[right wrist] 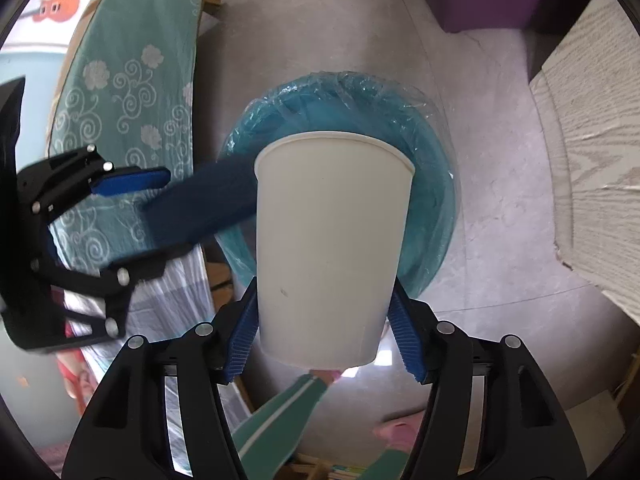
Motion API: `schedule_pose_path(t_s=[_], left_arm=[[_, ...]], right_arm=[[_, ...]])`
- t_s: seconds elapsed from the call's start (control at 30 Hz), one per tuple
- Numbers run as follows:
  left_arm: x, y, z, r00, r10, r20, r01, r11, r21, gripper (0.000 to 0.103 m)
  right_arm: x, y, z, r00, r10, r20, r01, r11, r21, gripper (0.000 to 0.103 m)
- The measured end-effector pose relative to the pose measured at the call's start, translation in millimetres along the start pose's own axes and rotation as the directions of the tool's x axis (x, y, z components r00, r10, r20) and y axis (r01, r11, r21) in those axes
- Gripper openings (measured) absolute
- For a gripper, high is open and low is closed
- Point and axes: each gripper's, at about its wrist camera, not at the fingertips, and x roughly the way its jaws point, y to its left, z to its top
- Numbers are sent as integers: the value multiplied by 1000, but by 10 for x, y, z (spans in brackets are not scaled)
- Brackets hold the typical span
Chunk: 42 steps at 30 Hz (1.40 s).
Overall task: Collect trash
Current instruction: 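Open both tools to drop the cup and blue box into the bin, then return both tools to the table toward the green tin and white marker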
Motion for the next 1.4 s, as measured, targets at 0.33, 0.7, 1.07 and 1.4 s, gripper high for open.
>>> schedule_pose_path(t_s=[0.33,0.7,1.07,1.4], left_arm=[[-81,72,10,1000,12,13,-11,998,-65,70],[-634,139,-232,995,17,94,5,973,-230,89],[-1574,-234,-355,996,91,2,-88,964,-251,96],[-3005,-612,-84,981,29,190,25,961,-276,96]], right_arm=[[-115,-97,6,999,38,25,-40,997,68,75],[-660,37,-222,996,-54,70,44,991,130,91],[-2065,707,-598,980,-122,155,114,992,55,91],[-3987,1106,-1391,878,-230,419,234,971,42,91]])
